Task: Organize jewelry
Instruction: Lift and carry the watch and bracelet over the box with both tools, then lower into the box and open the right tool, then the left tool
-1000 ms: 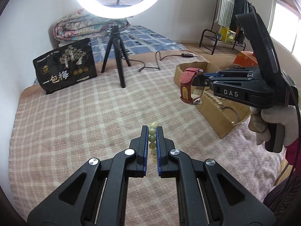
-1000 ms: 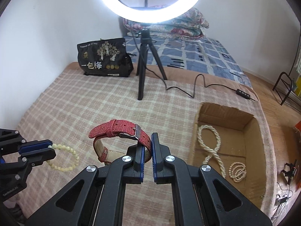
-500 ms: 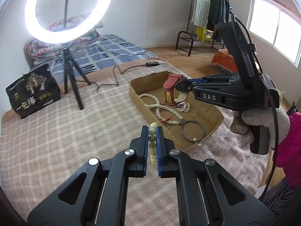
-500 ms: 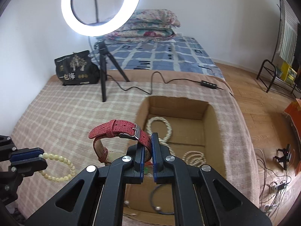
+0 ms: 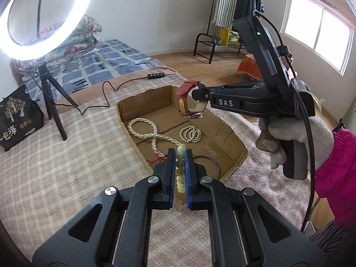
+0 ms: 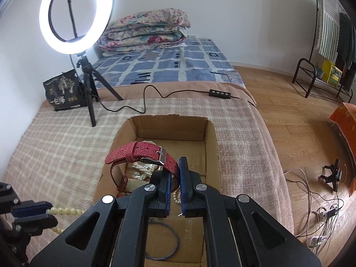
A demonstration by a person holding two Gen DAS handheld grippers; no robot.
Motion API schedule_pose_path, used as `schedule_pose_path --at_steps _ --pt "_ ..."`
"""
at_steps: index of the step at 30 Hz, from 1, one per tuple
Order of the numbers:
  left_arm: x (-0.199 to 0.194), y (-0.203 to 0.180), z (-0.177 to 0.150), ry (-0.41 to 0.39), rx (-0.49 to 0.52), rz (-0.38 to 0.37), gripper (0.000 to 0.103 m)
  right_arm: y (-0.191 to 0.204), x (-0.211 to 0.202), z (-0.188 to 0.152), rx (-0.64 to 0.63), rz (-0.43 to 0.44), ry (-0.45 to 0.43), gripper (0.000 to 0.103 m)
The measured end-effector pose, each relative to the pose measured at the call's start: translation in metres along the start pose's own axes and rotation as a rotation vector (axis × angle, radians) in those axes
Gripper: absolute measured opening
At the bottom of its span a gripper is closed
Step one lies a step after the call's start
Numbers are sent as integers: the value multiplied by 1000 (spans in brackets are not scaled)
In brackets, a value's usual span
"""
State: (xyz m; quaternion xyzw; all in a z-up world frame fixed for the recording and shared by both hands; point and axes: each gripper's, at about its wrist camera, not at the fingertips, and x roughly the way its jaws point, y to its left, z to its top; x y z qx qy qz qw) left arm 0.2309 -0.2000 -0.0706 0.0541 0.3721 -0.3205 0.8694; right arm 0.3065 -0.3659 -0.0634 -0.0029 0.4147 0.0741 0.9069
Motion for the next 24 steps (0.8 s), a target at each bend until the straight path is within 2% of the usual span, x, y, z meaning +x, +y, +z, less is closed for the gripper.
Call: schedule_pose_path --at_steps 19,24 --pt "33 -17 -1 32 37 -20 5 -20 48 9 22 8 52 5" --pt "33 -20 0 36 51 -19 5 -19 49 9 19 4 54 10"
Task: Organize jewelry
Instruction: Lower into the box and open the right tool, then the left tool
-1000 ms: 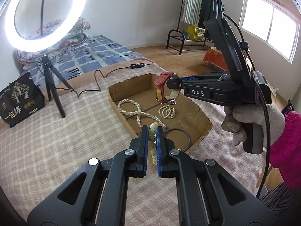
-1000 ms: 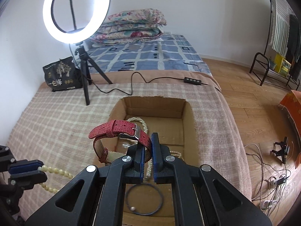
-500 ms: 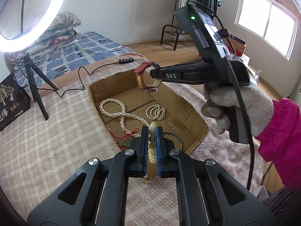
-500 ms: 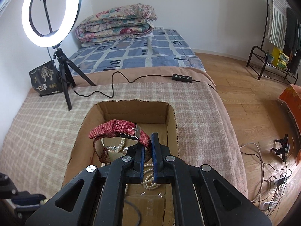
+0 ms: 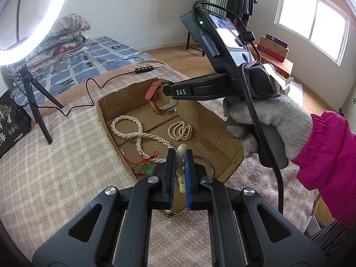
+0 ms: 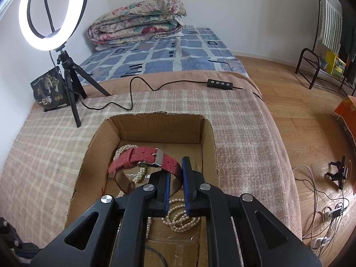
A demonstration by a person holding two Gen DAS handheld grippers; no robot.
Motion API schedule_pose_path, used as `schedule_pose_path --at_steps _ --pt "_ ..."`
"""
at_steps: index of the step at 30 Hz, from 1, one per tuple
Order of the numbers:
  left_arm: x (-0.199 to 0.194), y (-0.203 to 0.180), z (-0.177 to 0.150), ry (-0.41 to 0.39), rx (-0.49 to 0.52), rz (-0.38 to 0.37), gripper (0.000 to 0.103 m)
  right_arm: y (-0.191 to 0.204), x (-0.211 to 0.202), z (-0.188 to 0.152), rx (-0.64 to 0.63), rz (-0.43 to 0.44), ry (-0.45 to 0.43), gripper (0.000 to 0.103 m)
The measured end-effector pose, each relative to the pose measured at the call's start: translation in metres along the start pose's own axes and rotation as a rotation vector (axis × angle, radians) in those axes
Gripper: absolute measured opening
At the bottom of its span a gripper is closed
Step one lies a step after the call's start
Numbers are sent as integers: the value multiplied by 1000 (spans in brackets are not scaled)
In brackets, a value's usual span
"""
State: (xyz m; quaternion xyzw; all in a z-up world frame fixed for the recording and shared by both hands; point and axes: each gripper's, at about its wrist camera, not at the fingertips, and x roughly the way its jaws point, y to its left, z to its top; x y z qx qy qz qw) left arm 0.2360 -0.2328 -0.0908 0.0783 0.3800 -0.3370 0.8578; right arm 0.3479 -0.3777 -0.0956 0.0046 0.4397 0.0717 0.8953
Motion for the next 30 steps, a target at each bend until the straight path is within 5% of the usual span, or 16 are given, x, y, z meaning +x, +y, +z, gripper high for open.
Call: schedule_pose_path --at_steps 7,13,14,16,17,30 --pt "2 -4 -1 5 17 2 5 1 -2 0 -3 -5 -10 23" --pt "4 -8 -1 11 44 13 8 3 -9 3 -9 -6 -30 44" --pt "3 -9 -1 11 45 19 14 4 -11 4 -10 -9 -34 53" --pt "2 -8 -1 2 42 26 54 5 -14 3 -13 -22 -46 63" --pt "0 -8 -1 -8 40 32 58 5 -15 3 -12 -28 -51 67" --pt "-17 -3 0 -31 26 59 60 10 -37 5 4 -41 -77 72"
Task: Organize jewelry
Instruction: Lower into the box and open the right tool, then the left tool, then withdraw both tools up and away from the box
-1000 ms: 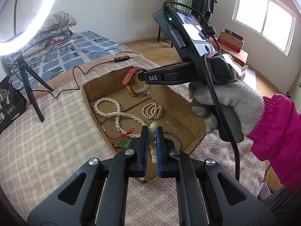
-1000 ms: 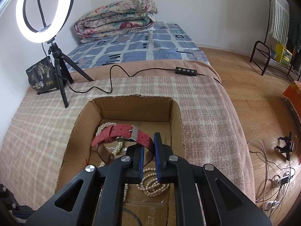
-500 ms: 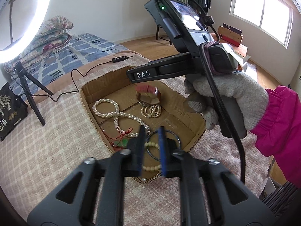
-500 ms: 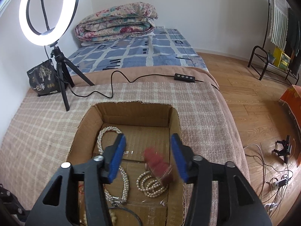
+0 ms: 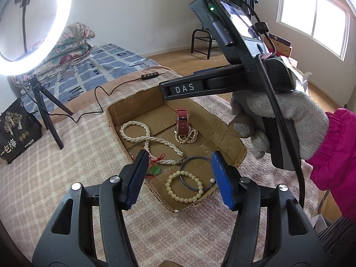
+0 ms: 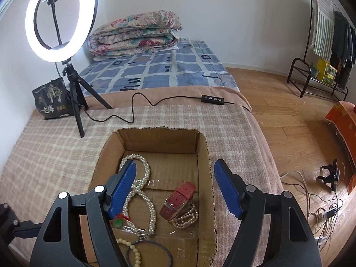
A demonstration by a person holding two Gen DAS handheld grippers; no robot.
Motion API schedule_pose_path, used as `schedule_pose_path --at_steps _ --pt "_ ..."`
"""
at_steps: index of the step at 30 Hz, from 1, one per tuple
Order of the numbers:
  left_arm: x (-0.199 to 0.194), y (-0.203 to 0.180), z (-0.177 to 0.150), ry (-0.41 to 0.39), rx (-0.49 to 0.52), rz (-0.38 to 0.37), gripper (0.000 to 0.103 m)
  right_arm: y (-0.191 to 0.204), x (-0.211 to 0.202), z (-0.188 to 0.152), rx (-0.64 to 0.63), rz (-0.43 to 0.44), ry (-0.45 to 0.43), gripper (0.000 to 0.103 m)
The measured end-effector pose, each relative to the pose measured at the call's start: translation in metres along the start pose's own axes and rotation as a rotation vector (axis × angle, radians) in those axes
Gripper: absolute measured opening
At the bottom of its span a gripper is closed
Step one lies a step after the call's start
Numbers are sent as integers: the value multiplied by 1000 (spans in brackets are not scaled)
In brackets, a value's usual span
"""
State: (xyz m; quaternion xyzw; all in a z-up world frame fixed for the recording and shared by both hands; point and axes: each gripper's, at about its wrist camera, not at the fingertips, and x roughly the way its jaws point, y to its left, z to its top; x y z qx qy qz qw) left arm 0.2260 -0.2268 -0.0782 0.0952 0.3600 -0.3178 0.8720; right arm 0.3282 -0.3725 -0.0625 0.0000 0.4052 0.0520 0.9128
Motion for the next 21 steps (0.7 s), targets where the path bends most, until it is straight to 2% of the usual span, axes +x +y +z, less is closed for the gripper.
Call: schedule_pose_path --at_steps 16,21 --pt "-64 2 -1 -80 -11 45 60 35 -72 5 -43 3 -74 73" --pt "-88 6 -8 -109 -15 67 60 50 -91 -1 -53 -7 -87 78"
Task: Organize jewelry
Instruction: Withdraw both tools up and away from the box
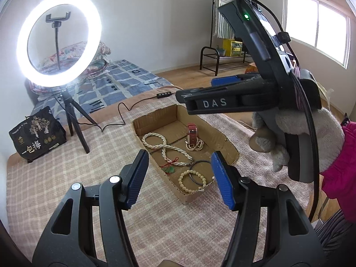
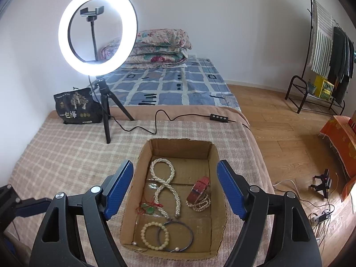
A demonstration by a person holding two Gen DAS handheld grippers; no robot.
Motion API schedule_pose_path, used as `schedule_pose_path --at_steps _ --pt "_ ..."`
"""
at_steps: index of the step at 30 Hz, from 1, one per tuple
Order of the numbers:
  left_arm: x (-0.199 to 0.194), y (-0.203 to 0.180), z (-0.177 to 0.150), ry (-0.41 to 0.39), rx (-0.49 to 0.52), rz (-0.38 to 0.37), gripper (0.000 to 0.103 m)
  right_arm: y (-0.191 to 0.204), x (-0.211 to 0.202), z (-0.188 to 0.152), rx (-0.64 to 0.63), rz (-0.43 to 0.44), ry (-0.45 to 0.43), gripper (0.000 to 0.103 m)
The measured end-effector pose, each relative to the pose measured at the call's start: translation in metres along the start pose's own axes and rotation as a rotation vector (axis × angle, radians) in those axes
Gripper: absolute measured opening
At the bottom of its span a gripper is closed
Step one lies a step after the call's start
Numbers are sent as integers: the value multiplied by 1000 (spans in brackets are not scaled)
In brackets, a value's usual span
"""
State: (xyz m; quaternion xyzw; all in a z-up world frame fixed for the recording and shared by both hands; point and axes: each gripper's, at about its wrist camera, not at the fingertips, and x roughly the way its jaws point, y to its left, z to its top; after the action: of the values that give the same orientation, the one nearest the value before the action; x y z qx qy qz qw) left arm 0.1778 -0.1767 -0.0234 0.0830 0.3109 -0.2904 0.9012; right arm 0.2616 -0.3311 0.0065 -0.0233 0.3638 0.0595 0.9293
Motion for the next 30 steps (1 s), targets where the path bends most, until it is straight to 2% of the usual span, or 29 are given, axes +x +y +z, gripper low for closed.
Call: schedule_pose_path --at_steps 3,6,17,19,21,30 --pt "-14 4 -3 -14 -5 13 61 10 -12 -2 -9 -2 -11 78" --pt "-28 10 -7 -29 -16 29 67 19 -24 -5 -12 -6 -22 80" --pt "-73 38 -29 -70 -43 93 68 52 -65 -28 -14 -37 -50 81" --pt "-80 44 -34 -75 -52 106 75 55 -72 -33 -9 -38 -56 81" --pt "-87 49 -38 -84 -66 115 77 59 -78 -39 -4 -38 -63 81" --pt "-109 59 -50 -106 -64 173 78 76 -96 -54 -10 -33 -97 81"
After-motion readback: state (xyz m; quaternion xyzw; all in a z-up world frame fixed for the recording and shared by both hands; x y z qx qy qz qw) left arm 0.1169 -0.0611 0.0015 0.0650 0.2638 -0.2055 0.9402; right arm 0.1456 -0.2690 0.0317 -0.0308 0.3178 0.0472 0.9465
